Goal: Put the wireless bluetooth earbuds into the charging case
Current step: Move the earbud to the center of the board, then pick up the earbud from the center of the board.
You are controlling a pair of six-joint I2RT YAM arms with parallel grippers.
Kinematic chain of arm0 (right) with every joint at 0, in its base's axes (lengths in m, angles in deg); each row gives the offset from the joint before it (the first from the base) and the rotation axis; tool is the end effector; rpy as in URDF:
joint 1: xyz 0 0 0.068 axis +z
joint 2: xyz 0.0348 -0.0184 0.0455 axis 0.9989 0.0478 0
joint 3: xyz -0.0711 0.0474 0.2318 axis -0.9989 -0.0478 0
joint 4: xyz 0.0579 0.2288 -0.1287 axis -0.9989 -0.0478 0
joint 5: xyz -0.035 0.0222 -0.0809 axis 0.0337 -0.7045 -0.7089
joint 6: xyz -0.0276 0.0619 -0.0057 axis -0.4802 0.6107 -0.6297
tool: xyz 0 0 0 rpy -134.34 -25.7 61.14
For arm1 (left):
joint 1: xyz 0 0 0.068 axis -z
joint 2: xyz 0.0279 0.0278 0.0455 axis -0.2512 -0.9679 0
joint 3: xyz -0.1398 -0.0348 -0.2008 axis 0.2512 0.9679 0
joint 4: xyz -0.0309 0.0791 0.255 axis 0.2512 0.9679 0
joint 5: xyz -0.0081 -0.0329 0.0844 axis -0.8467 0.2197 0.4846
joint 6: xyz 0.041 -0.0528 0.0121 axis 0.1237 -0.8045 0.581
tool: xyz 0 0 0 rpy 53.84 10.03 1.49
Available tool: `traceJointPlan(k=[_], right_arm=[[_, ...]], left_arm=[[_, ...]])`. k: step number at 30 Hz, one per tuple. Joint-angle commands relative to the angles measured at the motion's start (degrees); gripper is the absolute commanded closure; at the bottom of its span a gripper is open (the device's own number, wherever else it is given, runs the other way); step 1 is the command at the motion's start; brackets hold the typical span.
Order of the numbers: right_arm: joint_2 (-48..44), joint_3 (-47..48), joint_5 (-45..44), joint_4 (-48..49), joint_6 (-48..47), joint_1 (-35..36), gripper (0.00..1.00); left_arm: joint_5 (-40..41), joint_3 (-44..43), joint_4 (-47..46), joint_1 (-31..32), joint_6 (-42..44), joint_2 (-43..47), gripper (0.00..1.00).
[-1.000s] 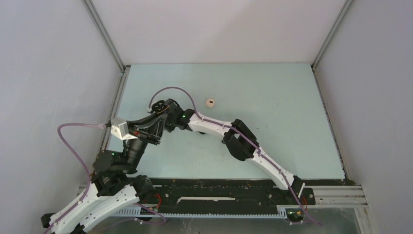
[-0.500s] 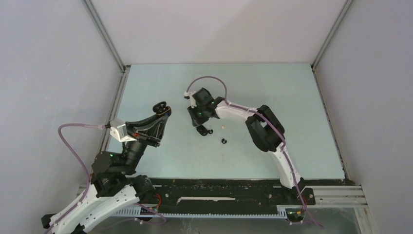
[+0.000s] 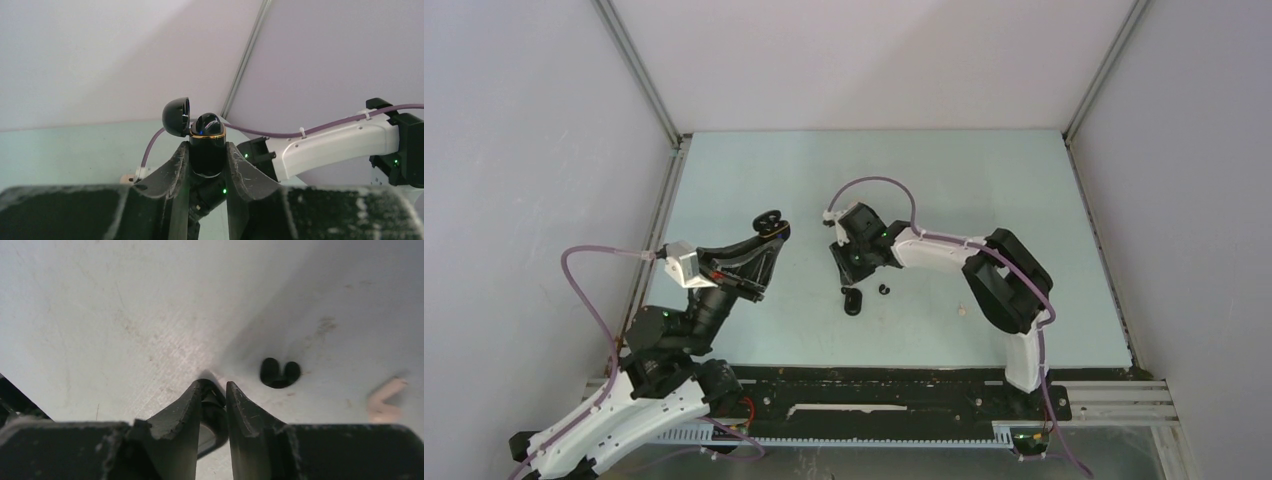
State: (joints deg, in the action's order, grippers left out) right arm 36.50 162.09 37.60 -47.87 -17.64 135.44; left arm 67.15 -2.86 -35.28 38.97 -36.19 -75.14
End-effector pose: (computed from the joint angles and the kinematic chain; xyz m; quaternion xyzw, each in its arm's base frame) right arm 0.2737 0.3213 0.1138 -0.3039 0.9064 0.2223 0.1918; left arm 0.0950 -0.0989 0.3606 0.0625 0.5508 -0.3731 0.7439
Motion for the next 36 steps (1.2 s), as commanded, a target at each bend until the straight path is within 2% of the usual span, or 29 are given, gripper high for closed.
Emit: traceJointPlan(k=[1,7,9,12,15,17,21,29,36], right_arm=[[-6.82,0.32,0.75,2.68,1.83,-3.55,0.72],[-12.98,-2.71,2.64,2.82,-1.45,-8.46,0.70],[-13.93,-2.57,9.22,1.63,-9.44,-9.31,0.68],[-12.78,0.18,20.51,-4.85,-27.91,-8.15,0.66],[-10.52,1.64,18.65,-8.17,-41.50,-5.51,0.67],[-8.68,1.68,19.49,-7.28,-46.46,-5.05,0.67],[-4.13,5.09,21.47,-7.04,-48.87,-4.96,0.65],[5.68,18.58,24.47,-19.14,-51.83,-3.24,0.62],[11.43,25.58,22.78,-28.79,-53.15,-2.32,0.62]], left_arm=[[-1.12,0.65,-2.85,0.74,-0.27,-0.74,1.00],[-0.76,2.65,-3.19,0.87,0.23,-1.19,1.00],[-0.95,3.09,-3.75,0.93,0.23,-1.62,1.00],[-1.19,3.80,-4.60,0.89,0.10,-2.08,1.00],[-1.45,3.65,-4.83,1.01,-0.16,-2.45,1.00],[-1.44,3.52,-4.79,1.14,-0.29,-2.32,1.00],[-0.83,3.20,-3.97,1.35,-0.13,-1.27,1.00],[-0.57,3.66,-2.65,1.41,0.74,-0.99,1.00],[-1.02,3.77,-2.65,1.41,1.49,-1.27,1.00]])
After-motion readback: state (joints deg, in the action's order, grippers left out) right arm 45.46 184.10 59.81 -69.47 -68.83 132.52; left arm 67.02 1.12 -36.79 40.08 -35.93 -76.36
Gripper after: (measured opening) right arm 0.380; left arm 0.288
